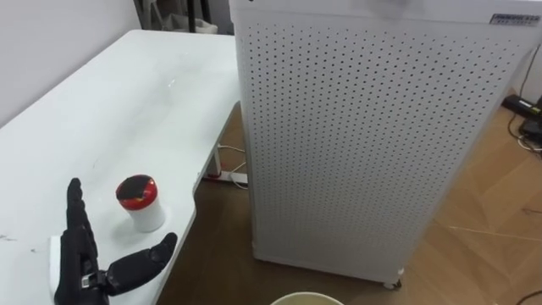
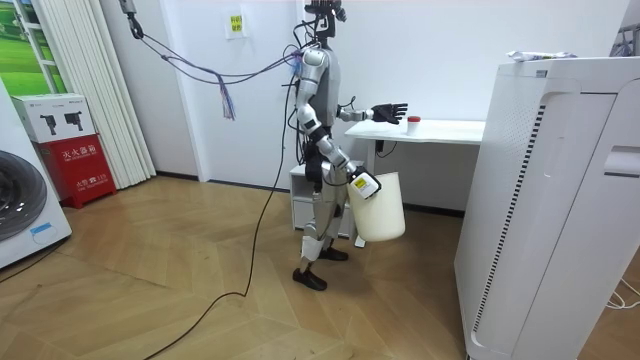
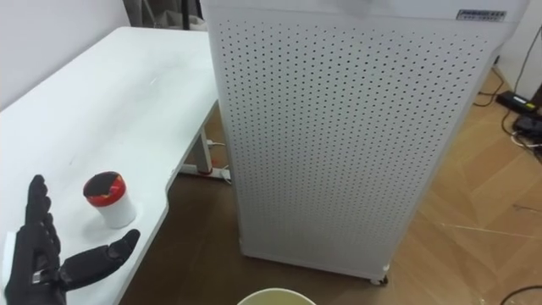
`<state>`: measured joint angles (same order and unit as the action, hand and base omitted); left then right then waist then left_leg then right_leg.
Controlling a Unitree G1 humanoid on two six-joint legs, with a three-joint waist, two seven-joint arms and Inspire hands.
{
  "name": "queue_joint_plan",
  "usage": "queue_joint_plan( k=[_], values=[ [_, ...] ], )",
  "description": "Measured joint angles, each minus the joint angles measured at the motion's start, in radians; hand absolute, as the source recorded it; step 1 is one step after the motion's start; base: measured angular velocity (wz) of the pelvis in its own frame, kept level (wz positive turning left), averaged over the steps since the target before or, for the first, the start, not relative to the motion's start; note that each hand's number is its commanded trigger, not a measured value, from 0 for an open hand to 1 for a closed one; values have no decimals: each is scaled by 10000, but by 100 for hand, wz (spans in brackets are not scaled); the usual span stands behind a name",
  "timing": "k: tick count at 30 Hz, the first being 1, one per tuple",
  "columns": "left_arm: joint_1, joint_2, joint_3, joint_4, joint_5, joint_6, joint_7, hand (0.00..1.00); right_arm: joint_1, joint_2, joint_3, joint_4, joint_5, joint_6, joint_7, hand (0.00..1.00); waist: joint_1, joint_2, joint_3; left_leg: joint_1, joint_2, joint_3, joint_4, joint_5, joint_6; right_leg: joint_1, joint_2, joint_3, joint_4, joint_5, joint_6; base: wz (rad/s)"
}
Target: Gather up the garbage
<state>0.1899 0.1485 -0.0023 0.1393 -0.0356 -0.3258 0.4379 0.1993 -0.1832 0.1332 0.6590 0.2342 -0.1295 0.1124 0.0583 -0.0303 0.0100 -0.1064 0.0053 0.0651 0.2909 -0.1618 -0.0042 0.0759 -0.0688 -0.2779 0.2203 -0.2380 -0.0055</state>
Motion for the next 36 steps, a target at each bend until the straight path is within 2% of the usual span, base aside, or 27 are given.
queue_joint_plan(
  k=[12,18,24,29,33,36],
  values=[
    [-132,-27,-5,400,-223,5,227,0,42,223,9,15,-290,0,-33,100,-140,-72,14,156,-10,61,-78,4,14,92,-16,55,-16,11,18,-2],
    [-474,-26,-12,695,-846,23,352,0,85,232,30,-31,-266,0,-66,100,-260,-13,32,140,-3,61,-73,-2,22,86,-6,72,-12,11,18,0],
    [-568,-26,-13,746,-921,84,386,0,93,228,26,-36,-266,0,-117,100,-316,25,21,150,-2,95,-79,-2,22,70,-1,152,-13,12,20,-1],
    [-742,-26,-12,1010,-918,324,381,0,98,228,27,-42,-270,9,8,100,-355,52,13,146,-3,99,-83,-2,22,71,-4,150,-13,12,21,0],
    [-901,-26,-11,1813,-916,433,379,0,110,230,26,-38,-288,101,79,100,-467,134,-36,155,-6,105,-83,-3,23,82,-9,147,-13,14,23,0],
    [-901,-40,-12,2082,-930,570,396,0,234,233,26,-39,-286,163,108,100,-524,145,-37,164,1,113,-87,-3,23,69,-7,157,-12,13,23,0]
  ],
)
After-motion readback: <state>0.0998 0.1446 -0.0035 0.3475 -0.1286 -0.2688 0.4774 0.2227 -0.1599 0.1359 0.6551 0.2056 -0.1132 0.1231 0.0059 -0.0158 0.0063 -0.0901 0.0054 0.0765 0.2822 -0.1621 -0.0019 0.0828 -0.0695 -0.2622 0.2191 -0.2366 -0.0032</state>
